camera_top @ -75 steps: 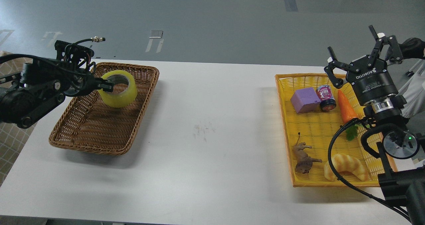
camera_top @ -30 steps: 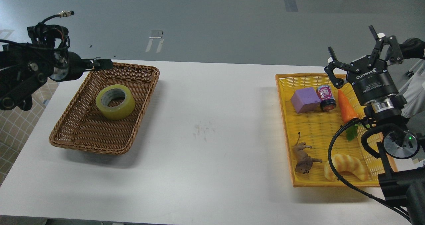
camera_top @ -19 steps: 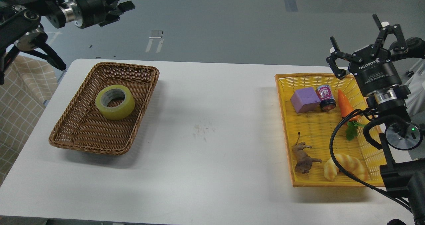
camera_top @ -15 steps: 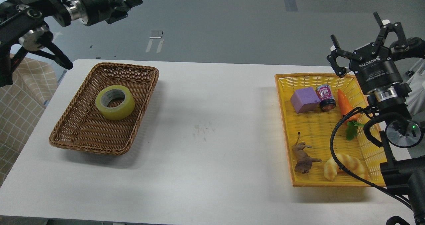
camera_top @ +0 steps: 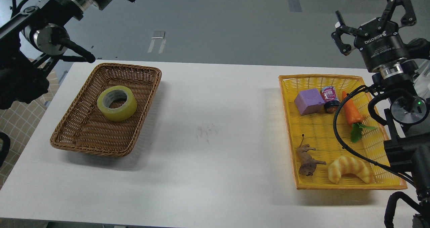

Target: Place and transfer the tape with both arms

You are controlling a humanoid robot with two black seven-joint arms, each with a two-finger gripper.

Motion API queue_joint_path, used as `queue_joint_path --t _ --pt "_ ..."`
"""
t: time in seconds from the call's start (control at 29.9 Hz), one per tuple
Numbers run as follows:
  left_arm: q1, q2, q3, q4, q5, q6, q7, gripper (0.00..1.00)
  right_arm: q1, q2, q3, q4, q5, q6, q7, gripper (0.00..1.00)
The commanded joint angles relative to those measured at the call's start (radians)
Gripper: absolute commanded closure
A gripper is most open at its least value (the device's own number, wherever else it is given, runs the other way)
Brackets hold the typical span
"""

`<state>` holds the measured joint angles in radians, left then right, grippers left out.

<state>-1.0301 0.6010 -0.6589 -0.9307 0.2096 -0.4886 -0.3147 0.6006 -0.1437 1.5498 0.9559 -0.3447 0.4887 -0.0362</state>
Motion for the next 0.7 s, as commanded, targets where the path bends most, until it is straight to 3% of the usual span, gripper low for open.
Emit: queue_joint_path --t 0.0,0.27,0.67 --pt "0.119 -0.013 -0.114 -0.074 -0.007 0.000 0.002 0.02 0.039 0.001 -0.014 -0.048 0.000 0.000 -0.001 0.00" --pt "0.290 -0.070 -0.255 -0.146 -0.009 0.000 0.011 0.02 0.065 0.004 -0.089 -0.057 -0.005 0.000 -0.002 0.00" --pt "0.377 -0.121 -0.326 -0.218 -0.007 0.000 0.011 0.02 0.085 0.003 -0.109 -0.048 -0.007 0.000 -0.004 0.00"
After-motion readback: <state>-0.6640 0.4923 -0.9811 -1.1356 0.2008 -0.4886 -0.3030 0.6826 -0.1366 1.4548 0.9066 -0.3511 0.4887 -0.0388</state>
